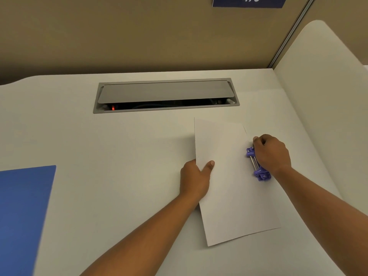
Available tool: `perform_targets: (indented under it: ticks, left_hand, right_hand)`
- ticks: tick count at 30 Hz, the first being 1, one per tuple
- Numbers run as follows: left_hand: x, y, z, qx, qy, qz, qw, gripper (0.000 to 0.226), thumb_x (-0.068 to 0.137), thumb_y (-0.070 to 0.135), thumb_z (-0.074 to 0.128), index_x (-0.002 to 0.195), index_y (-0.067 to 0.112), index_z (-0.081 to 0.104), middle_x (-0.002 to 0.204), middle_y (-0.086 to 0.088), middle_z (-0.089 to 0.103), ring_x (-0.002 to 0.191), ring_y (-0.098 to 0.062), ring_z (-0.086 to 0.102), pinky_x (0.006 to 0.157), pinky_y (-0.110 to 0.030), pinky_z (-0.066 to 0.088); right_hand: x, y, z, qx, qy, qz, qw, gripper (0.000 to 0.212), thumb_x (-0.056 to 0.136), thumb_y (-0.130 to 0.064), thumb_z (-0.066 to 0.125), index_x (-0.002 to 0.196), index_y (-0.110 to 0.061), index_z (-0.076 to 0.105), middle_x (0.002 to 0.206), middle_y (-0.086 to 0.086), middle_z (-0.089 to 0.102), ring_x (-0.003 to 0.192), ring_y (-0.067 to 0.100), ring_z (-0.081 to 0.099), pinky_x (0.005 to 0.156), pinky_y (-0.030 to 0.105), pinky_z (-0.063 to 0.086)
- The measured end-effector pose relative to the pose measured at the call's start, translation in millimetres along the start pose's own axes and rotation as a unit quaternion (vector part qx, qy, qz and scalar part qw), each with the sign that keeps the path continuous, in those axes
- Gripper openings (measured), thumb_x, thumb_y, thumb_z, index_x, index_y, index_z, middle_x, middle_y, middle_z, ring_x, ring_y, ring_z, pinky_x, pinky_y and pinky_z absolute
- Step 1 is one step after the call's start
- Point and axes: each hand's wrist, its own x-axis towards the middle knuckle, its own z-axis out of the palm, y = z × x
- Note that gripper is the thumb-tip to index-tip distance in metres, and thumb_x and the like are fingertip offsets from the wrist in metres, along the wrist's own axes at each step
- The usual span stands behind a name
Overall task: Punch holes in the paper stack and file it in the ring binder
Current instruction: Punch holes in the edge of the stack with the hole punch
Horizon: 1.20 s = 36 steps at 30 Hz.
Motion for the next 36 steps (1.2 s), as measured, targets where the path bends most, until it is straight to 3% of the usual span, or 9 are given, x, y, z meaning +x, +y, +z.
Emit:
perform_targets:
  ticks: [11, 20, 25, 36]
  left_hand:
    - [0.0, 0.6, 0.8, 0.011, -0.01, -0.004, 1.0, 0.023, 0.091, 0.035, 0.063, 0.107, 0.02, 0.07, 0.093, 0.012, 0.07, 0.085, -0.011, 0.065, 0.074, -0.022, 0.048]
    - [2.7, -2.8, 1.9, 0.017, -0.007, 0.003, 1.0, 0.025, 0.09, 0.037, 0.063, 0.108, 0.021, 0.069, 0.097, 0.012, 0.071, 0.088, -0.011, 0.066, 0.078, -0.023, 0.05]
    - [4.6, -5.0, 3.7, 0.016, -0.005, 0.005, 1.0, 0.021, 0.091, 0.038, 0.063, 0.104, 0.024, 0.07, 0.086, 0.02, 0.067, 0.082, -0.007, 0.066, 0.074, -0.023, 0.052]
    - [5.5, -4.8, 3.0, 0.01, -0.006, 0.007, 1.0, 0.02, 0.091, 0.038, 0.062, 0.104, 0.024, 0.07, 0.089, 0.016, 0.07, 0.084, -0.009, 0.067, 0.076, -0.024, 0.053]
  right_hand:
    - [-1.0, 3.1, 4.7, -0.032, 0.041, -0.01, 0.999, 0.035, 0.096, -0.03, 0.035, 0.081, -0.01, 0.06, 0.074, 0.008, 0.062, 0.068, 0.032, 0.055, 0.06, 0.033, 0.039]
    - [-0.4, 5.6, 10.1, -0.059, 0.074, 0.002, 0.995, 0.036, 0.094, -0.029, 0.029, 0.073, -0.011, 0.052, 0.07, 0.007, 0.058, 0.062, 0.03, 0.052, 0.06, 0.032, 0.037]
    - [0.7, 5.0, 12.4, -0.098, 0.09, 0.044, 0.99, 0.044, 0.094, -0.037, 0.024, 0.074, -0.01, 0.052, 0.069, 0.007, 0.058, 0.065, 0.034, 0.054, 0.063, 0.034, 0.039]
    - [0.0, 4.8, 10.8, -0.13, 0.106, 0.026, 0.986, 0.058, 0.092, -0.057, 0.021, 0.072, -0.013, 0.053, 0.066, 0.005, 0.058, 0.064, 0.032, 0.056, 0.062, 0.034, 0.041]
